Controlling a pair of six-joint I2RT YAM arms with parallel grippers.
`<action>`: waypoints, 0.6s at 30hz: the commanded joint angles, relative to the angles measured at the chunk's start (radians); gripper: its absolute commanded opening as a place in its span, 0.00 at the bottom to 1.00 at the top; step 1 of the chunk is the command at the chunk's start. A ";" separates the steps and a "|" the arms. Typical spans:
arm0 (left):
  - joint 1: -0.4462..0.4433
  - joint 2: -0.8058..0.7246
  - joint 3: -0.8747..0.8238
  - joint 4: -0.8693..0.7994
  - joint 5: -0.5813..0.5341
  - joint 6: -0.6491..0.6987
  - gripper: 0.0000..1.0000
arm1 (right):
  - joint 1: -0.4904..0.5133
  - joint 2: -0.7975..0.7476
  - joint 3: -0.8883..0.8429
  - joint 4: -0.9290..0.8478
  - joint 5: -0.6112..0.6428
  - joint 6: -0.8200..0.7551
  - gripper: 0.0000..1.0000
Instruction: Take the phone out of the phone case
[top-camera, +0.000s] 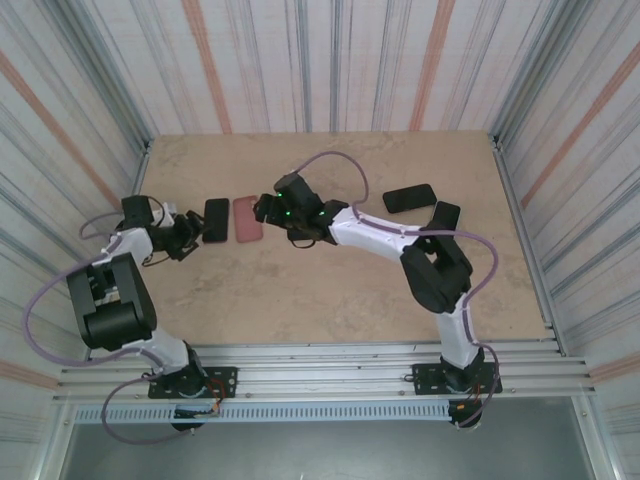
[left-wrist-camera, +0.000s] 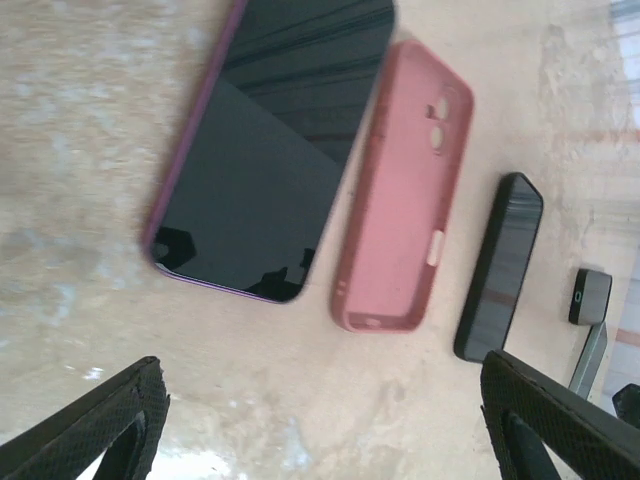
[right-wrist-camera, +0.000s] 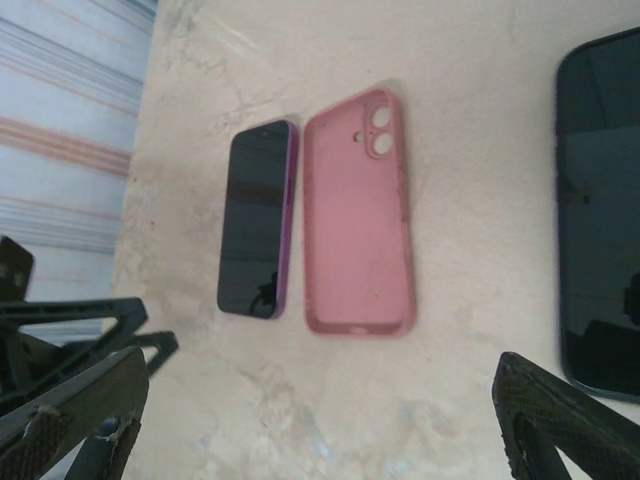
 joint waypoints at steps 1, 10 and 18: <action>-0.067 -0.068 0.025 -0.089 -0.042 0.034 0.85 | -0.022 -0.093 -0.065 -0.095 -0.015 -0.097 0.94; -0.367 -0.056 0.065 -0.057 -0.214 -0.063 0.89 | -0.118 -0.294 -0.237 -0.183 -0.034 -0.224 0.95; -0.577 0.115 0.231 -0.052 -0.344 -0.084 0.96 | -0.206 -0.414 -0.351 -0.207 -0.027 -0.262 0.96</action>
